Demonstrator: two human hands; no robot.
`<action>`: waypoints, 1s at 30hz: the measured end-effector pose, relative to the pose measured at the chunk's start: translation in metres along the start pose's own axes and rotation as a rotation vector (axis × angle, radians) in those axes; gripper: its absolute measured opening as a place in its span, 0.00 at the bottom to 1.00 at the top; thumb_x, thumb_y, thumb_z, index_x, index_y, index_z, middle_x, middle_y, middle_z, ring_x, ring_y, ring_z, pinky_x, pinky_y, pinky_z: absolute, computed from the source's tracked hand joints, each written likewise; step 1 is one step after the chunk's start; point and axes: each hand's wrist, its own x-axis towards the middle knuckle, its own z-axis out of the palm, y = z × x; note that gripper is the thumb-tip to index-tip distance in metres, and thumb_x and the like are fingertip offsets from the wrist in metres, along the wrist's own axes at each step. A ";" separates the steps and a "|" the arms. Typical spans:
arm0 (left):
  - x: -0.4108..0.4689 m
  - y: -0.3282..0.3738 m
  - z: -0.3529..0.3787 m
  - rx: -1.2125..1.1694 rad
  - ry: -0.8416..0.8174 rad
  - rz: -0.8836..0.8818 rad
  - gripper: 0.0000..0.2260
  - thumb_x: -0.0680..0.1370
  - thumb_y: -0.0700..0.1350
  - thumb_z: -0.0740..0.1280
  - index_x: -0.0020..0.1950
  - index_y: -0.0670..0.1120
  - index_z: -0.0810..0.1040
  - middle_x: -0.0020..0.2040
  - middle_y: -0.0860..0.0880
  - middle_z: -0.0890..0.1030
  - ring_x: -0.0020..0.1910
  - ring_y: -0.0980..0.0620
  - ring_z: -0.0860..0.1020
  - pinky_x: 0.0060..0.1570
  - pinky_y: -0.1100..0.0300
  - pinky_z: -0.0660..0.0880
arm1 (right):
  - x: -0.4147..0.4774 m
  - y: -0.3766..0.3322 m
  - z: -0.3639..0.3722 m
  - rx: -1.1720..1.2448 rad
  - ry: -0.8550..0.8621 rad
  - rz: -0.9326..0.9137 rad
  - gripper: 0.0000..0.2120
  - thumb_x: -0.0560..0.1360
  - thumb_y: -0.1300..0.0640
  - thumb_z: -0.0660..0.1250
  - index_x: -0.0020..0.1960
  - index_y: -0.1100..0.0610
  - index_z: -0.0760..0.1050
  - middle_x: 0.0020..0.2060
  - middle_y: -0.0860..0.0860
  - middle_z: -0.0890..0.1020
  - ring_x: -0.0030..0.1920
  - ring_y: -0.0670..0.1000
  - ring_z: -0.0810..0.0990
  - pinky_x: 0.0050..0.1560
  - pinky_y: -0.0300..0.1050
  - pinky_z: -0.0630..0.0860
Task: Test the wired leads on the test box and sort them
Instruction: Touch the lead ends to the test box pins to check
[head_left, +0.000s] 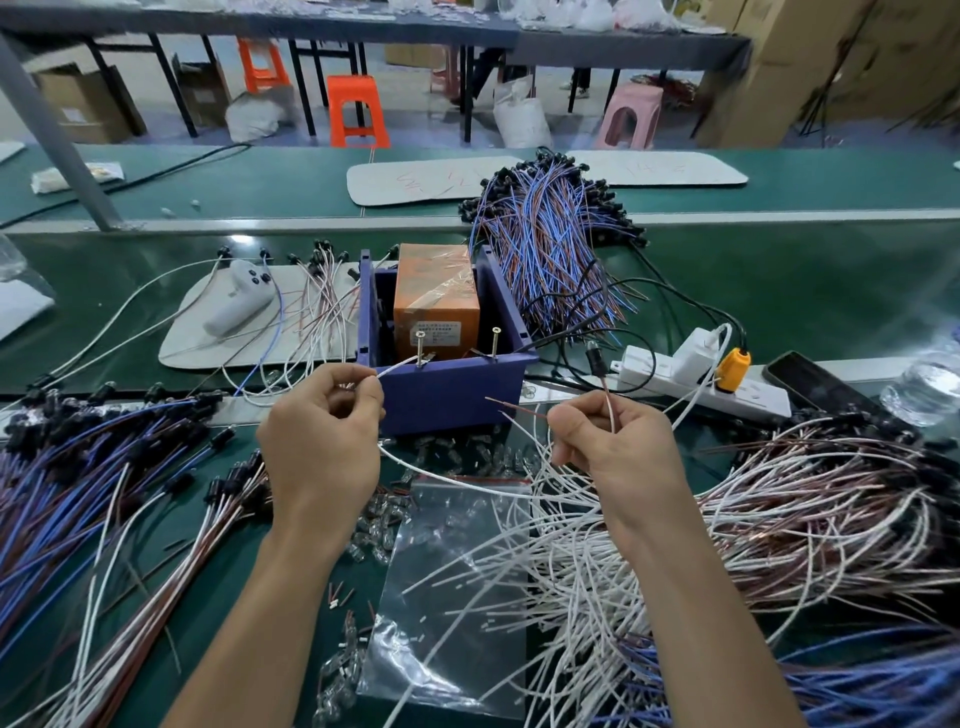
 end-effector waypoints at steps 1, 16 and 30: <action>0.000 0.000 0.000 -0.005 0.005 0.000 0.10 0.78 0.46 0.74 0.41 0.60 0.80 0.35 0.66 0.83 0.30 0.63 0.81 0.34 0.60 0.75 | 0.002 0.000 0.000 -0.005 0.003 -0.007 0.06 0.75 0.66 0.73 0.41 0.61 0.79 0.26 0.56 0.80 0.27 0.50 0.77 0.44 0.49 0.76; 0.003 -0.007 0.002 -0.077 -0.004 -0.033 0.04 0.79 0.46 0.73 0.45 0.54 0.84 0.35 0.62 0.84 0.30 0.62 0.82 0.29 0.71 0.72 | 0.032 -0.001 0.017 -0.177 0.180 -0.103 0.11 0.75 0.60 0.75 0.35 0.53 0.79 0.26 0.53 0.82 0.27 0.49 0.76 0.36 0.45 0.73; 0.002 -0.005 -0.001 -0.092 -0.019 -0.080 0.04 0.79 0.46 0.73 0.44 0.54 0.84 0.34 0.58 0.85 0.23 0.58 0.76 0.21 0.67 0.70 | 0.035 0.001 0.021 -0.235 0.230 -0.154 0.10 0.75 0.58 0.74 0.36 0.52 0.80 0.26 0.51 0.83 0.23 0.43 0.74 0.34 0.44 0.71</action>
